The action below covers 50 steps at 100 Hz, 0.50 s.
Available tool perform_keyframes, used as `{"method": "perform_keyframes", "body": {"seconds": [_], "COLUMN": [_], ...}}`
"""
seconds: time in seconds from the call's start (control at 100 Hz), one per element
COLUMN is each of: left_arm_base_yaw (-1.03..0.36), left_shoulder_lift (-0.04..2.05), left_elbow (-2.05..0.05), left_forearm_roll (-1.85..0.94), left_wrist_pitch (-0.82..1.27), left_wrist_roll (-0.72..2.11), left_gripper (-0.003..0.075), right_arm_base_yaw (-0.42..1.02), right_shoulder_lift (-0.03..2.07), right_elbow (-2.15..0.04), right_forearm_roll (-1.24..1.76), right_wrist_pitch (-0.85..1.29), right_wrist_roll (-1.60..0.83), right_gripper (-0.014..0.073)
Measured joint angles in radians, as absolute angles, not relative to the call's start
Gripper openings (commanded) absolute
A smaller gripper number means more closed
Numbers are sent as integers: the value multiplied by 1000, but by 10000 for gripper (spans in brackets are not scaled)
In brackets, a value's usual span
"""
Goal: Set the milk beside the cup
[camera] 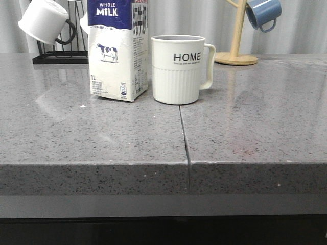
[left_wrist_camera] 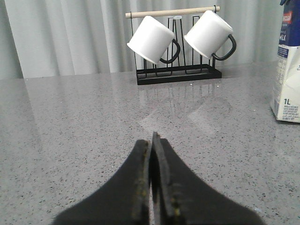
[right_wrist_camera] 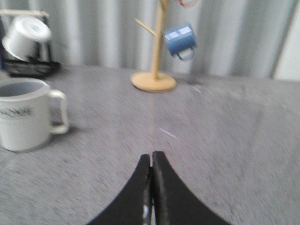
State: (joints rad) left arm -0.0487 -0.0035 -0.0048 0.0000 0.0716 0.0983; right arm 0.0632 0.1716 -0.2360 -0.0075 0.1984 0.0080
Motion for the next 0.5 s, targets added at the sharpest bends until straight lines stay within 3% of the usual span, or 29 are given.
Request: {"method": "perform_keyframes", "body": {"seconds": [0.26, 0.5], "left_arm_base_yaw": [-49, -49], "left_shoulder_lift": [-3, -3], "left_elbow": [-5, -5], "left_forearm_roll": [0, 0], "left_wrist_pitch": [72, 74], "left_wrist_roll": [98, 98], "left_gripper": [-20, -20], "right_arm_base_yaw": [-27, -29], "right_shoulder_lift": [18, -8], "right_elbow": [-11, 27], "right_forearm_roll": [-9, -9], "right_wrist_pitch": [81, 68], "right_wrist_roll": [8, 8], "right_gripper": [-55, -55]}}
